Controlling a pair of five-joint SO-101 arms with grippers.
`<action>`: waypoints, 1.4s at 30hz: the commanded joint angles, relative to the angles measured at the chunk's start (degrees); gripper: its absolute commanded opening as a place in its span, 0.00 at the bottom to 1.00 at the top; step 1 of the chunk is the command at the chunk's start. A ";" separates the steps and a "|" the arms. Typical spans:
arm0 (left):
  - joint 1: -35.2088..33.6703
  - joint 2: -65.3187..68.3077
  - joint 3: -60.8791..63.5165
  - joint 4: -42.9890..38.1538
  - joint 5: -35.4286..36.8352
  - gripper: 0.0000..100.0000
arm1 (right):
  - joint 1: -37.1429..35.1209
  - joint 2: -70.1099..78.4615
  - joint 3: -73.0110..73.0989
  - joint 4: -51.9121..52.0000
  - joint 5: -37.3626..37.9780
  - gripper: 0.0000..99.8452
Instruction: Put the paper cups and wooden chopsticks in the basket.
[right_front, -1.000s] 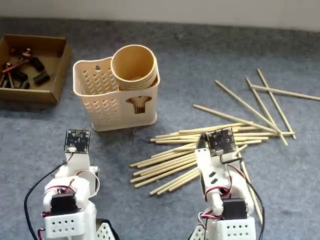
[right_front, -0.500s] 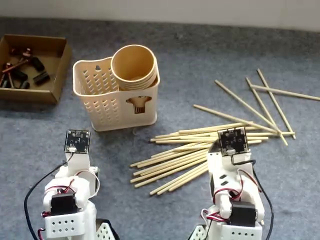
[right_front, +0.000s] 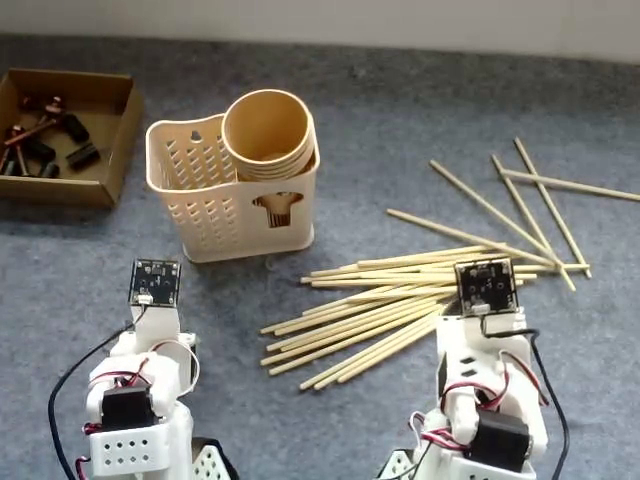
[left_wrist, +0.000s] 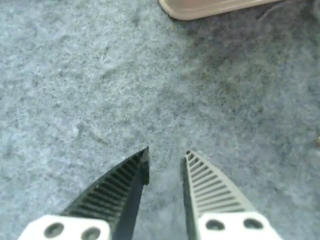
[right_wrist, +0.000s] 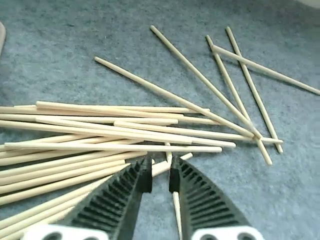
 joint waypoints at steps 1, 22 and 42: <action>-0.04 -0.31 1.10 0.18 -0.18 0.11 | 4.35 9.19 -3.82 -0.04 3.08 0.08; -0.04 -0.31 1.10 0.18 -0.18 0.11 | 6.55 67.21 -9.36 -27.12 4.04 0.18; -0.04 -0.31 1.10 0.18 -0.18 0.11 | 17.71 84.97 -9.36 -38.81 22.07 0.00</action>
